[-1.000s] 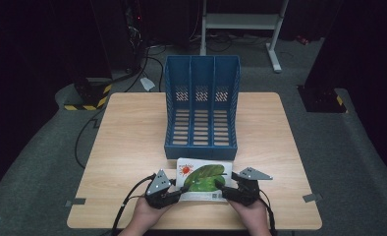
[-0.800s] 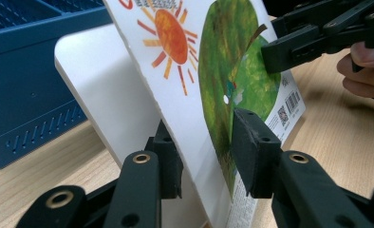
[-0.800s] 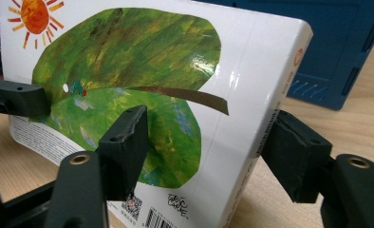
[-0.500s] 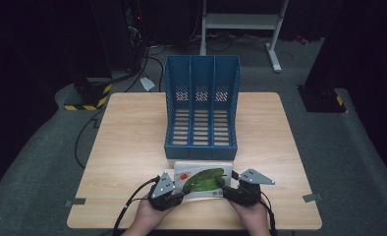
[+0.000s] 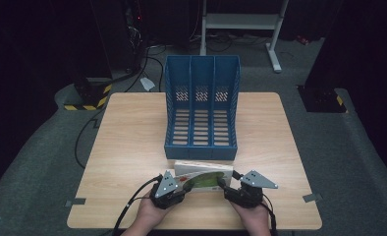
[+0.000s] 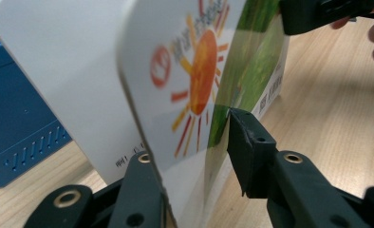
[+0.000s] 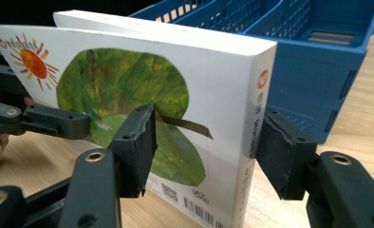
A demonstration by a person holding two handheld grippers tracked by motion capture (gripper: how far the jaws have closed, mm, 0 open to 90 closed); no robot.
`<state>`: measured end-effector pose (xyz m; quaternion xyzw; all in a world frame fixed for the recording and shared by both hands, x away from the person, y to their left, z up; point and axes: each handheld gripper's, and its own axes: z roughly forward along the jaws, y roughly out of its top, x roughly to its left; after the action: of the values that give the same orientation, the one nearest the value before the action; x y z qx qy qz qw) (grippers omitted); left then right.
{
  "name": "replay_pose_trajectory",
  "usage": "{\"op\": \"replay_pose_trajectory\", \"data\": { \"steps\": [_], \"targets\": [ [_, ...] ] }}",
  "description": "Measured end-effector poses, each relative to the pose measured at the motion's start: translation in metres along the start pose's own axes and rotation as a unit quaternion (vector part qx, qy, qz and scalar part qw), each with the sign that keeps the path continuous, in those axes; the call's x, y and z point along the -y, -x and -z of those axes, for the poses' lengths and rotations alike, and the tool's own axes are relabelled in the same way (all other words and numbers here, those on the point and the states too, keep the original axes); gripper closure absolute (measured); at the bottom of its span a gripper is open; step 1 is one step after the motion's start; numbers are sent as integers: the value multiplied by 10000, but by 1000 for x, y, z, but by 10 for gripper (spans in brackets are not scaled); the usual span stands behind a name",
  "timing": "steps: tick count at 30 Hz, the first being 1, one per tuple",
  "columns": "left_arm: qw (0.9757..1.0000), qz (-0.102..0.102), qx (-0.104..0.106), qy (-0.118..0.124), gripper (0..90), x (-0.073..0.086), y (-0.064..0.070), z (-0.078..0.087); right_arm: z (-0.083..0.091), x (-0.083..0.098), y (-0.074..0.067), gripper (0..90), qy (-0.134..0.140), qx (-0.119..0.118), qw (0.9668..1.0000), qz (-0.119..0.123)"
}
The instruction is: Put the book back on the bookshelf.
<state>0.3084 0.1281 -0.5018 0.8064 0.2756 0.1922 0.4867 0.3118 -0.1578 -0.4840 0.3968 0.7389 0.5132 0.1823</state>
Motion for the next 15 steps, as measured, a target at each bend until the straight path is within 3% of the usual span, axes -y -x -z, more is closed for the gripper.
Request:
{"op": "replay_pose_trajectory", "data": {
  "steps": [7, 15],
  "targets": [
    [10000, -38, -22, -66, 645, 1, 1, -1, 3, 2, 0, 411, 29, -15, 10000, 51],
    [9999, 26, -121, 17, 593, 3, -2, 7, 7, 3, -1, 413, 40, -76, 9999, 85]
  ]
}}
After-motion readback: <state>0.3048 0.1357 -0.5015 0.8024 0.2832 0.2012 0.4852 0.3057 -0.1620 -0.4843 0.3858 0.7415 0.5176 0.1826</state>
